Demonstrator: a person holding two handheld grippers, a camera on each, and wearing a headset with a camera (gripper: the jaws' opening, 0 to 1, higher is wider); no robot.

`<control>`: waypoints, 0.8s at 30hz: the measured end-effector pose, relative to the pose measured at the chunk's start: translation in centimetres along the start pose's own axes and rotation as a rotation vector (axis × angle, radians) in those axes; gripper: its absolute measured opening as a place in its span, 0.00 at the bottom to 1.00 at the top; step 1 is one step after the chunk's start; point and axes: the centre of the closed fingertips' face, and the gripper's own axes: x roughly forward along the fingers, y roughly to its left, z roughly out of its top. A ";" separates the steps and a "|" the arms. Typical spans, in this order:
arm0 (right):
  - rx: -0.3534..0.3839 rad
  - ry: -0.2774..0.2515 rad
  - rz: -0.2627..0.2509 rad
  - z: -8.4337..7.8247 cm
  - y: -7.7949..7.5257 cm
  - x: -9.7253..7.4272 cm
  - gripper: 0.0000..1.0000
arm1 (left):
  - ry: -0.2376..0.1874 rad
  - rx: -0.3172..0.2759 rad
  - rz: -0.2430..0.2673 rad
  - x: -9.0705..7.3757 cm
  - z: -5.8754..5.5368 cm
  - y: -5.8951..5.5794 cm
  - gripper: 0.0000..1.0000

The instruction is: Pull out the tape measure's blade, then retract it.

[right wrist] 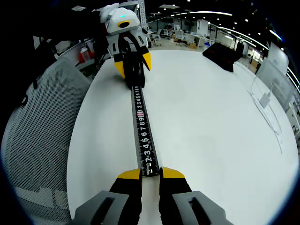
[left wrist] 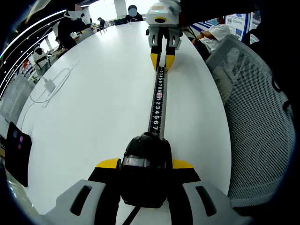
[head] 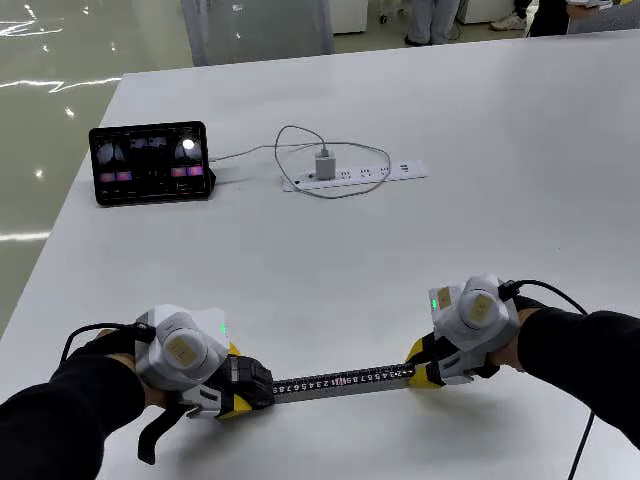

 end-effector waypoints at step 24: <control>0.008 0.014 -0.013 -1.5 -0.2 -1.1 0.09 | -0.001 -0.001 0.001 0.0 0.0 0.0 0.33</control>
